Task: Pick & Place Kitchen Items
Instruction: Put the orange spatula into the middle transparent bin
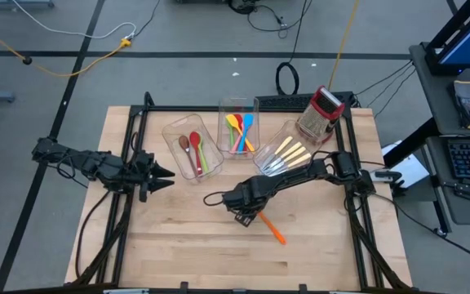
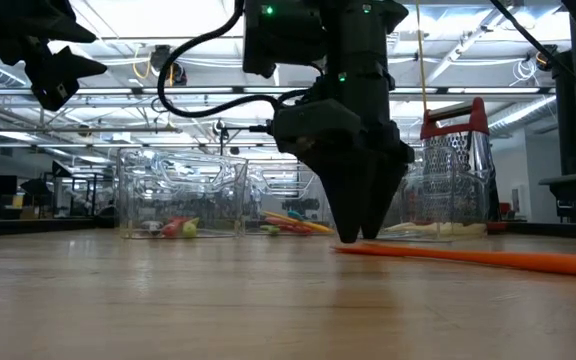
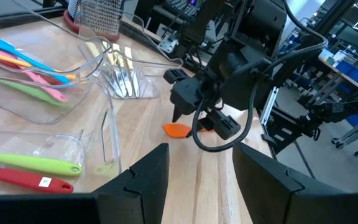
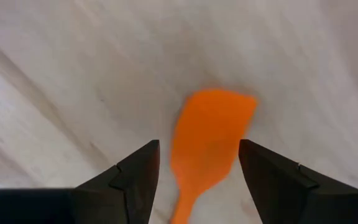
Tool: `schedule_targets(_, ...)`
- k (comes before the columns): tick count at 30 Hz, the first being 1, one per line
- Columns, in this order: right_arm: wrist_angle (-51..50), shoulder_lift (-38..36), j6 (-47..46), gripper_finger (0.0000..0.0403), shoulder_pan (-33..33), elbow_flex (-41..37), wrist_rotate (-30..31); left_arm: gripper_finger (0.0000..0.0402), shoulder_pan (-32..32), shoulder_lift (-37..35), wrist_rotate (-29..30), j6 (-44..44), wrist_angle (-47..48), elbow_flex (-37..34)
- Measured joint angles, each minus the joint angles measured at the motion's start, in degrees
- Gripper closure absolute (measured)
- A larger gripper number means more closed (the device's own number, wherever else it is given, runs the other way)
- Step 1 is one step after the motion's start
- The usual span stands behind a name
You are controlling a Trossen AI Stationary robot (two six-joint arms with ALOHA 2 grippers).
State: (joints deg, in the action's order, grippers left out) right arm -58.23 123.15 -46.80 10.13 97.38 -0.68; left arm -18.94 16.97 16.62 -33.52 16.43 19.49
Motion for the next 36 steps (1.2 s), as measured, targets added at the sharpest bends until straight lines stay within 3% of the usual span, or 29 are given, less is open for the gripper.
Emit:
schedule_targets(9,9.3,-0.6,-0.7,0.0188,0.0,-7.0,0.9,0.0222,0.0,0.0,0.0,-0.1,0.1,0.0)
schedule_targets(20,11.8,-0.4,-3.5,0.0195,-0.1,-15.0,-1.5,0.0222,0.0,0.0,0.5,0.0,0.0,0.0)
schedule_targets(36,11.7,-0.9,-8.4,0.0381,-0.1,-15.9,-2.2,0.0222,0.0,0.0,1.5,-1.1,-0.2,0.0)
